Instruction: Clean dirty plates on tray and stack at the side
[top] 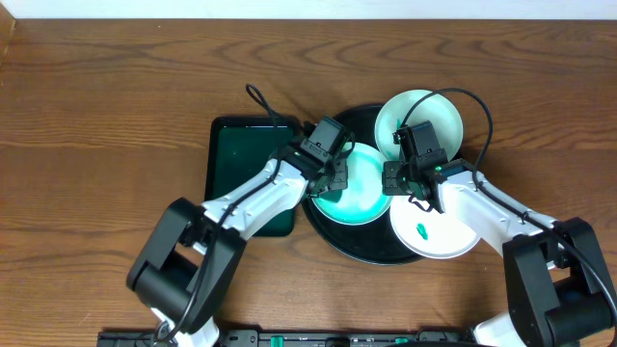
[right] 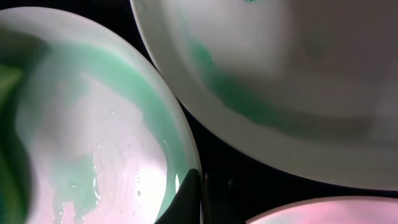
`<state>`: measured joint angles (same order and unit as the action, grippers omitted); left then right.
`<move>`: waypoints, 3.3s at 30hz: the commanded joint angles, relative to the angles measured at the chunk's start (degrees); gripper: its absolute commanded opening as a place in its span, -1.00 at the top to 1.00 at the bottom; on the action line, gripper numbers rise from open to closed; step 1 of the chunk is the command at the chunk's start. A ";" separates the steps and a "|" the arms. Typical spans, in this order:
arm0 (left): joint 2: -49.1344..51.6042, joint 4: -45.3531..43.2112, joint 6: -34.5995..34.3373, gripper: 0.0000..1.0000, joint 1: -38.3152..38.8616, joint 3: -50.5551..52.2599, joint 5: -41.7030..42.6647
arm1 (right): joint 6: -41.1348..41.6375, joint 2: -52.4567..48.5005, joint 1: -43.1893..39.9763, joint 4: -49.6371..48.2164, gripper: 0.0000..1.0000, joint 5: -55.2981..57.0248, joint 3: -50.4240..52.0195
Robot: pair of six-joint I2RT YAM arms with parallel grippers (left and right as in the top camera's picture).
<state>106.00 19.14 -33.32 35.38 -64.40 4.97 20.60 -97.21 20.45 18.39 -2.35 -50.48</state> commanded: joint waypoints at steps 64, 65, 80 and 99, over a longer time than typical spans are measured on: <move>-2.34 6.43 0.07 0.85 1.97 -9.35 19.67 | 0.55 0.50 1.51 -1.01 0.97 -2.21 0.39; -3.67 6.29 0.26 0.85 1.57 -9.35 19.65 | 0.57 0.50 1.38 -0.94 0.98 -2.21 0.39; -15.02 29.79 9.35 0.85 -16.61 -8.96 2.89 | 0.57 0.50 1.60 -1.09 0.98 -2.23 0.39; -14.99 26.97 13.18 0.85 -25.99 6.45 -2.73 | 0.57 0.50 1.73 -1.05 0.97 -2.21 0.39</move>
<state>91.44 47.51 -20.91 9.58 -60.36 3.79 20.60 -97.21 20.67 17.91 -1.98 -50.37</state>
